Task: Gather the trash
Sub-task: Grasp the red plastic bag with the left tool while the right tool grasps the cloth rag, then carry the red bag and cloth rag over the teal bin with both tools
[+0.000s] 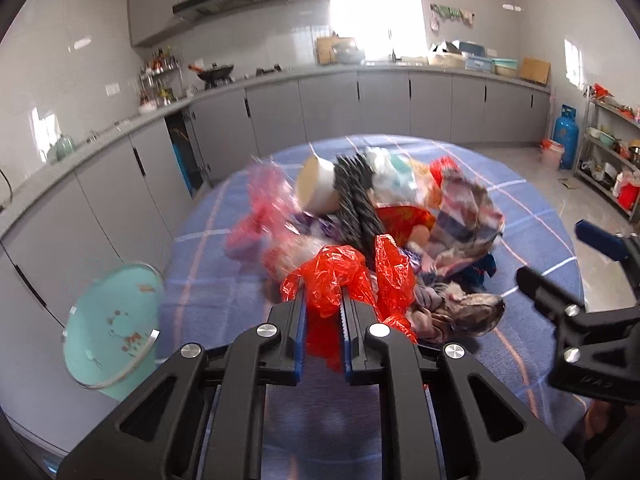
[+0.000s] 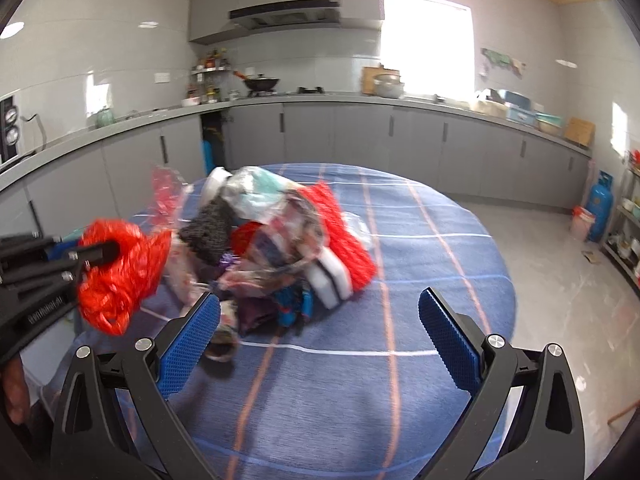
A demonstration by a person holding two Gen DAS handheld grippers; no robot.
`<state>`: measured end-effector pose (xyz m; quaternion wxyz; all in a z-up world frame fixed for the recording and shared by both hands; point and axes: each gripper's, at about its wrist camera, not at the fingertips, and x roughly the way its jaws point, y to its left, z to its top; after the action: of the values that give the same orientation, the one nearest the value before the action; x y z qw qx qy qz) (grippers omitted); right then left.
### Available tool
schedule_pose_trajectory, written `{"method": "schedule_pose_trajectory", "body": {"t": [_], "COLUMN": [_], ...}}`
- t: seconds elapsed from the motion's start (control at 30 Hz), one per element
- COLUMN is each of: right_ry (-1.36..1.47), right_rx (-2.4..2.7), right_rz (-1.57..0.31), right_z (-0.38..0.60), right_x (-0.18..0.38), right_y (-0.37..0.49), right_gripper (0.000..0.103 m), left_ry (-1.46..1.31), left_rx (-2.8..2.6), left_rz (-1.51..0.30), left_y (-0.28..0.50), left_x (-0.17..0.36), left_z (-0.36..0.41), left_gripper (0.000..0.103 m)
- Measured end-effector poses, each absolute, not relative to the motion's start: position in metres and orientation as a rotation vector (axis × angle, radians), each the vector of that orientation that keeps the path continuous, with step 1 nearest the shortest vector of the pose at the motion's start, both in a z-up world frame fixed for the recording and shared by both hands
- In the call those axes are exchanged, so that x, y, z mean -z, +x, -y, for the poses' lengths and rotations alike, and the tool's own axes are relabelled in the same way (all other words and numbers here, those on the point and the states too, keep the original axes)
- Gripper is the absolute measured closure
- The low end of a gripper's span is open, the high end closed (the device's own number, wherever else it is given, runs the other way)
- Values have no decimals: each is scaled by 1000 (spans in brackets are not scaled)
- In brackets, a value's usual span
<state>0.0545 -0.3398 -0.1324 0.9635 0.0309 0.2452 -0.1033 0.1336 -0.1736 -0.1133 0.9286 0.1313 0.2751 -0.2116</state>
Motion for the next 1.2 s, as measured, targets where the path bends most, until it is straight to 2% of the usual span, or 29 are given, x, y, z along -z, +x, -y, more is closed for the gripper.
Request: {"method": "schedule_pose_trajectory", "body": {"t": [0.47,0.53,0.63,0.7,0.73,0.87,1.2], "right_ry": [23,35,50,54,47,38,-41], "right_rx": [19,-10,-39,-63,-68,-69,-39], "right_rz": [-669,-711,-746,-761,-761,-733,-572], "right_z": [298,296,294,291,290,290,283], "right_x": [150,156,163,165,165,158,112], "right_y": [110,116,119,119,118,110,82], "right_gripper": [31,46,54,71,74,80,80], "left_ry": [249,246,239,245,245,243,220], "left_rx": [295,295,299,294,293,284,237], "left_rz": [-569,-568,-567,-557,-557,-558,-541], "left_y": [138,138,139,138,139,141,149], "left_x": [105,104,102,103,104,103,94], "left_z": [110,106,103,102,102,99,78], "left_gripper": [89,89,89,89,89,89,89]}}
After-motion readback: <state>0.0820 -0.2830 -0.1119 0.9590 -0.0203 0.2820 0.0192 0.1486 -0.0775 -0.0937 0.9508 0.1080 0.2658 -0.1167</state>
